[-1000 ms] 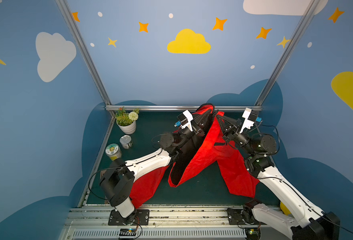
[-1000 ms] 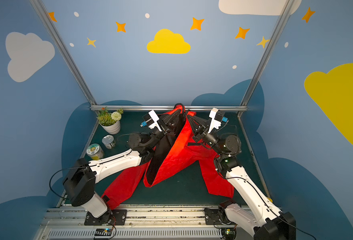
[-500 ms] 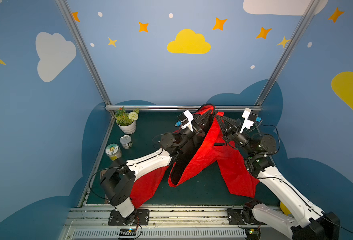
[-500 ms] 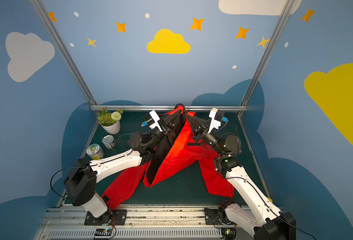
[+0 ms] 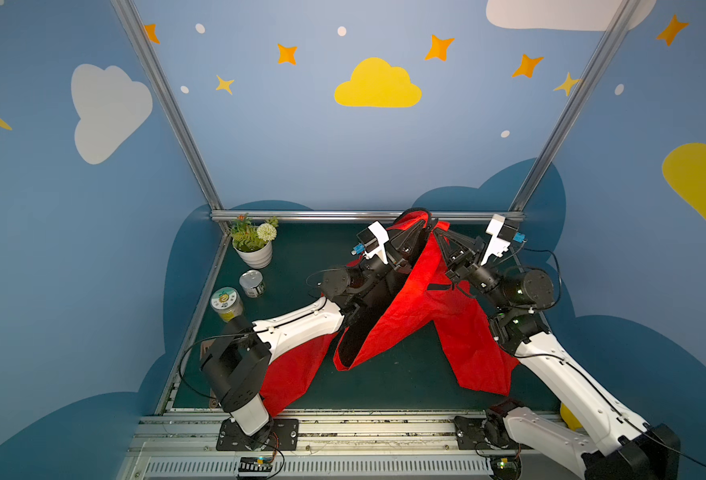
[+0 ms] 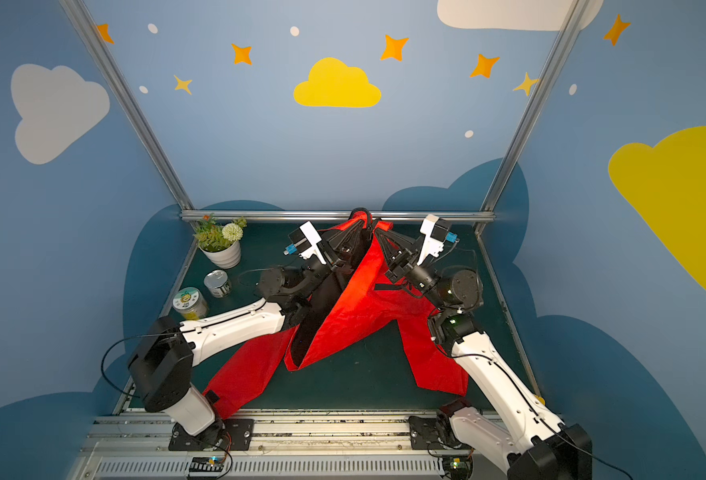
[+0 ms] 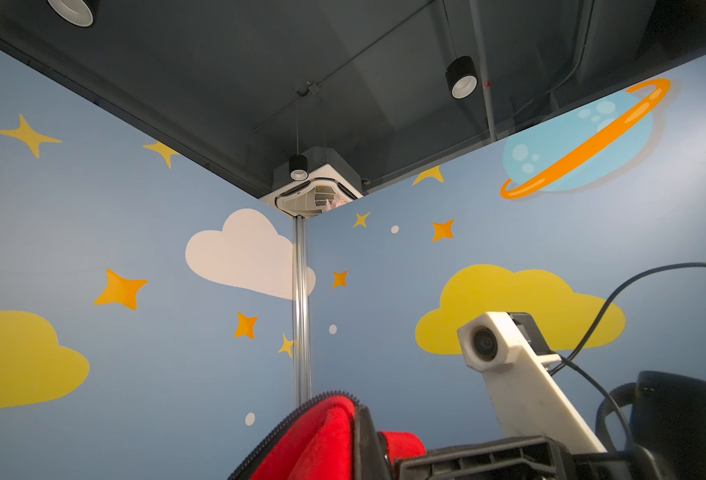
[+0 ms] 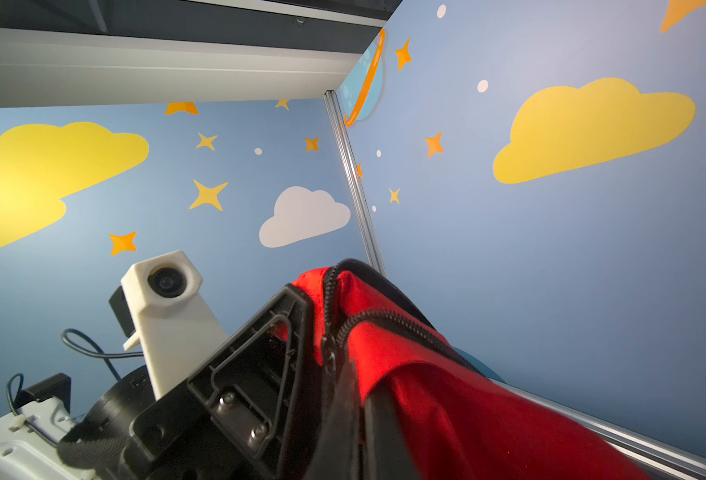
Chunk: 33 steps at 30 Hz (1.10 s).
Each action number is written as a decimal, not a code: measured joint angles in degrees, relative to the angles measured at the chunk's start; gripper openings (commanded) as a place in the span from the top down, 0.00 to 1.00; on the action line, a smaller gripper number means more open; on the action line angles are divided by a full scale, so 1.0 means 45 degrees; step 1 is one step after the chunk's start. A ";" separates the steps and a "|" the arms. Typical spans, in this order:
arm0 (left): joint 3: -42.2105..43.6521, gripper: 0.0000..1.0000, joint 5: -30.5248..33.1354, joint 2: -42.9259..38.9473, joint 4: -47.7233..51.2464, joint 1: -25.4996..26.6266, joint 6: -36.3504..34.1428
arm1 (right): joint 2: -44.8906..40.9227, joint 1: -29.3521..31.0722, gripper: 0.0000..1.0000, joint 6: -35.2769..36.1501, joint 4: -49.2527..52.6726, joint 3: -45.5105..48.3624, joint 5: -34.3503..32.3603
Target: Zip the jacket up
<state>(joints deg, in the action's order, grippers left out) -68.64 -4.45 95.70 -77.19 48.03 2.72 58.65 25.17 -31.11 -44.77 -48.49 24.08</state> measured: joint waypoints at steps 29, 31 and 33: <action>0.0019 0.97 0.2006 0.0019 0.0000 0.0840 -0.4240 | -0.0262 0.0029 1.00 -0.0238 -0.0092 0.0005 -0.0534; 0.0019 0.97 0.2055 0.0019 0.0000 0.0855 -0.4430 | -0.0262 0.0029 1.00 -0.0248 -0.0092 0.0005 -0.0534; 0.0019 0.97 0.2079 0.0019 0.0000 0.0865 -0.4614 | -0.0262 0.0034 1.00 -0.0277 -0.0092 0.0005 -0.0534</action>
<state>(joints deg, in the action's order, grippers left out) -68.55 4.91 95.79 -77.19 51.92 -18.04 57.47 25.32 -32.36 -45.19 -48.47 21.67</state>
